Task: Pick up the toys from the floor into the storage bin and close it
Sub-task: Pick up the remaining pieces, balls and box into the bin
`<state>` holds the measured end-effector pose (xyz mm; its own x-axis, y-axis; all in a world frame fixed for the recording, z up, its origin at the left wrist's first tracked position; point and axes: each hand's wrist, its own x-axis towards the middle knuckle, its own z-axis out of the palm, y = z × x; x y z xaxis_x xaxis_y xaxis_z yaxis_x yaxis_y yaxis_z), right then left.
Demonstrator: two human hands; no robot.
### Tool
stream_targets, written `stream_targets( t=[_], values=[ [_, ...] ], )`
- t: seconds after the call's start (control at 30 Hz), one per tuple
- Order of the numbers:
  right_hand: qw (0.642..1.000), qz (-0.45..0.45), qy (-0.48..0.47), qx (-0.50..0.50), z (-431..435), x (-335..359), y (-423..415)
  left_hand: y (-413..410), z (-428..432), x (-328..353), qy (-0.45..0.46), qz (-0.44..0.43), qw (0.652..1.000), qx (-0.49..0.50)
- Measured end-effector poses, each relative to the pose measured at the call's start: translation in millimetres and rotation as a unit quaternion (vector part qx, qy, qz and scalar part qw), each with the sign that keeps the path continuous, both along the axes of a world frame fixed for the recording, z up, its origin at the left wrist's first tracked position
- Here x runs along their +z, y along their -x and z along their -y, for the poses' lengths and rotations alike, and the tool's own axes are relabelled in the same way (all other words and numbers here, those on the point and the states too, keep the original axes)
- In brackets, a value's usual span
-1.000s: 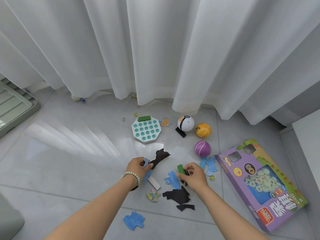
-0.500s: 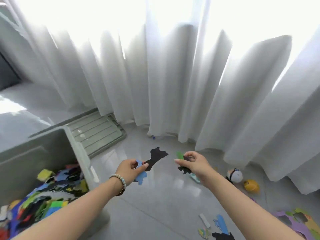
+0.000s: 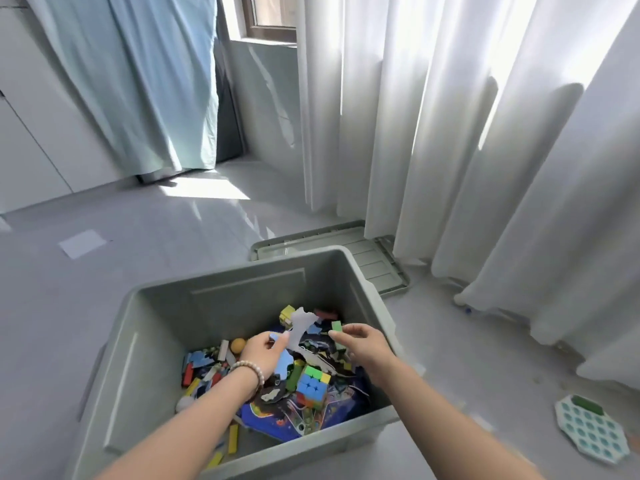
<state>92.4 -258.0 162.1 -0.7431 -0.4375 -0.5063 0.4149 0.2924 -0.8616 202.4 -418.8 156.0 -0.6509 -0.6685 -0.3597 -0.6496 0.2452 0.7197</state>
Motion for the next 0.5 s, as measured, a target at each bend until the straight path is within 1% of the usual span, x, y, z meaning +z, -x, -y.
stream_targets(
  t=[0.07, 0.1, 0.2, 0.27, 0.37, 0.5],
  values=[
    [1.000, 0.000, 0.012, 0.001, 4, -4, 0, 5, 5, 2, -0.032, -0.035, 0.999, 0.001],
    [1.000, -0.003, 0.012, 0.007, 2, -5, 1, 7, 6, 4, -0.030, -0.042, 0.999, 0.002],
    [0.999, -0.039, -0.008, 0.033, -17, 0, 7, 14, 5, 6, 0.006, -0.031, 0.999, -0.024],
    [0.998, -0.044, -0.003, 0.049, -36, 10, 14, 24, -3, 9, 0.027, -0.028, 0.998, -0.058],
    [0.997, -0.054, -0.001, 0.055, -73, 34, 28, 45, -30, 23, 0.078, -0.035, 0.988, -0.129],
    [0.993, -0.098, -0.054, 0.030, -156, 54, 50, 80, -91, 48, 0.171, -0.094, 0.955, -0.223]
  ],
)
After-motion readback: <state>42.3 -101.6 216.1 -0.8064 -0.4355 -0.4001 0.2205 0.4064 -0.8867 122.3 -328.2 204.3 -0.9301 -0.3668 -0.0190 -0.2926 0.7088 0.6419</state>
